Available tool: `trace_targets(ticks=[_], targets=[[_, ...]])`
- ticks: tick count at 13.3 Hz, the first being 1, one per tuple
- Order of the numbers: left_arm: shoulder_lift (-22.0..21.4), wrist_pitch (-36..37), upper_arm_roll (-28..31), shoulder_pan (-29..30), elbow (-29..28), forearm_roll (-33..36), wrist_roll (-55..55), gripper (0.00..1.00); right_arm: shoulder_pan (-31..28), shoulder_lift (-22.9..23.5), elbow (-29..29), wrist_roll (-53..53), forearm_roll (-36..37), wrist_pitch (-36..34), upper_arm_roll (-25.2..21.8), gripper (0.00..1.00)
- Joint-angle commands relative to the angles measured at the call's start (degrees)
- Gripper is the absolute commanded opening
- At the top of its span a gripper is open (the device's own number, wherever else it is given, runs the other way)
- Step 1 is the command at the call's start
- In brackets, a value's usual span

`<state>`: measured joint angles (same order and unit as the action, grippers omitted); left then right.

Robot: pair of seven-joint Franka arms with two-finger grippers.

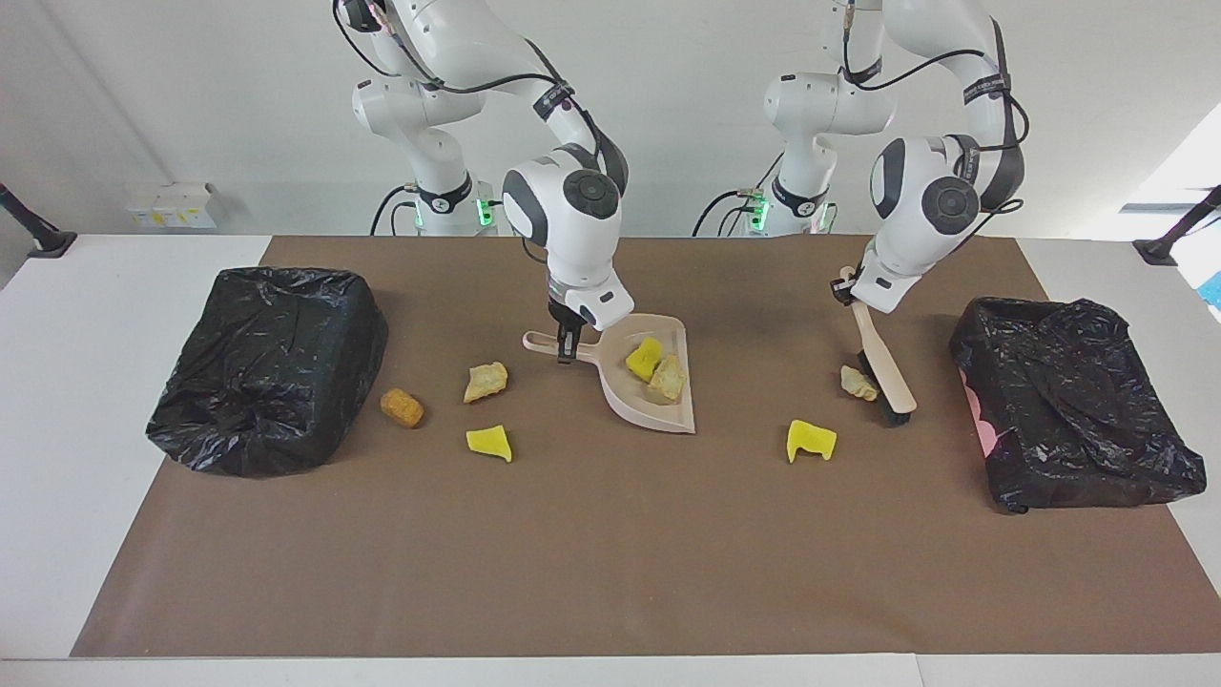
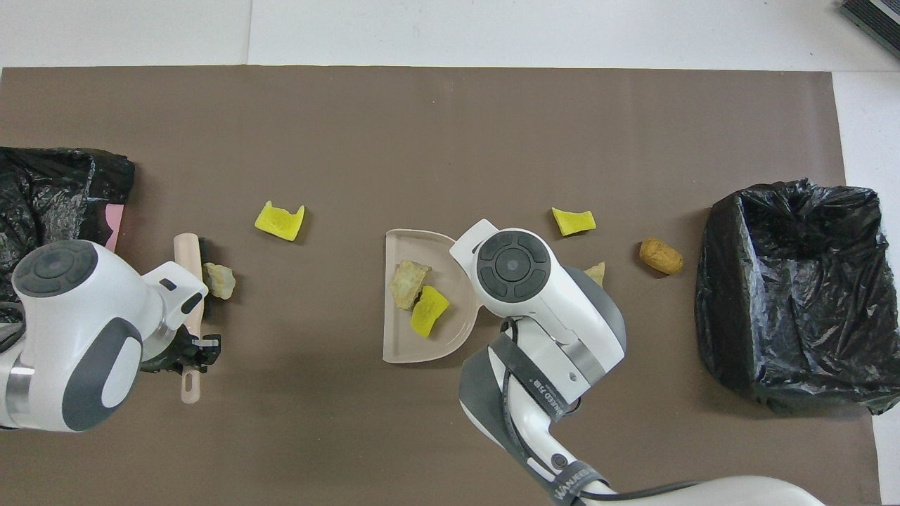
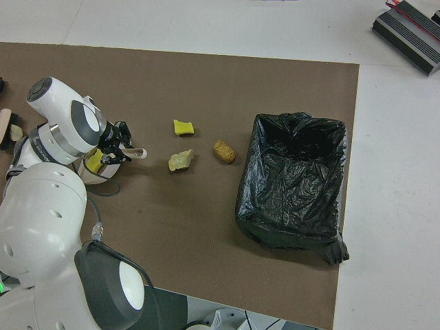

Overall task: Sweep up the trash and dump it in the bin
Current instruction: 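Sweep the paper and sponge bits toward the dustpan with the left gripper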

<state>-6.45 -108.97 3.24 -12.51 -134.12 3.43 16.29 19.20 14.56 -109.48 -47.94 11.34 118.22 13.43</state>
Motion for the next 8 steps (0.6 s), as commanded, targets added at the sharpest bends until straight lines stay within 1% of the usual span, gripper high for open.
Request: trace_targets(ticks=[1, 2, 3, 4, 6, 7, 8], targets=[[-0.49, -3.61, -0.34, -4.44, -1.67, 0.53, 3.04, 0.00, -0.13, 0.12, 0.23, 1.45, -1.05, 0.79, 0.28, 0.00], [0.64, -4.05, -1.47, -4.97, -1.58, -0.34, 3.31, 0.00, -0.04, 0.12, 0.23, 1.45, -1.05, 0.79, 0.28, 0.00], [1.70, -5.97, -3.40, -5.07, -1.58, -1.13, 3.48, 0.00, -0.13, 0.12, 0.23, 1.45, -1.05, 0.79, 0.28, 0.00], [1.88, -7.38, -4.55, -5.15, -1.49, -2.45, 3.48, 0.00, -0.13, 0.12, 0.23, 1.45, -1.05, 0.79, 0.28, 0.00], [1.97, -9.67, -9.02, -5.16, -1.23, -5.52, 3.22, 0.00, -0.13, 0.12, 0.23, 1.45, -1.05, 0.79, 0.28, 0.00], [2.06, -12.03, -10.96, -5.59, -1.23, -7.10, 3.22, 0.00, -0.13, 0.12, 0.23, 1.45, -1.05, 0.79, 0.28, 0.00], [2.32, -12.84, -12.54, -6.64, -1.14, -8.08, 3.31, 0.00, -0.13, 0.12, 0.23, 1.45, -1.05, 0.79, 0.28, 0.00]])
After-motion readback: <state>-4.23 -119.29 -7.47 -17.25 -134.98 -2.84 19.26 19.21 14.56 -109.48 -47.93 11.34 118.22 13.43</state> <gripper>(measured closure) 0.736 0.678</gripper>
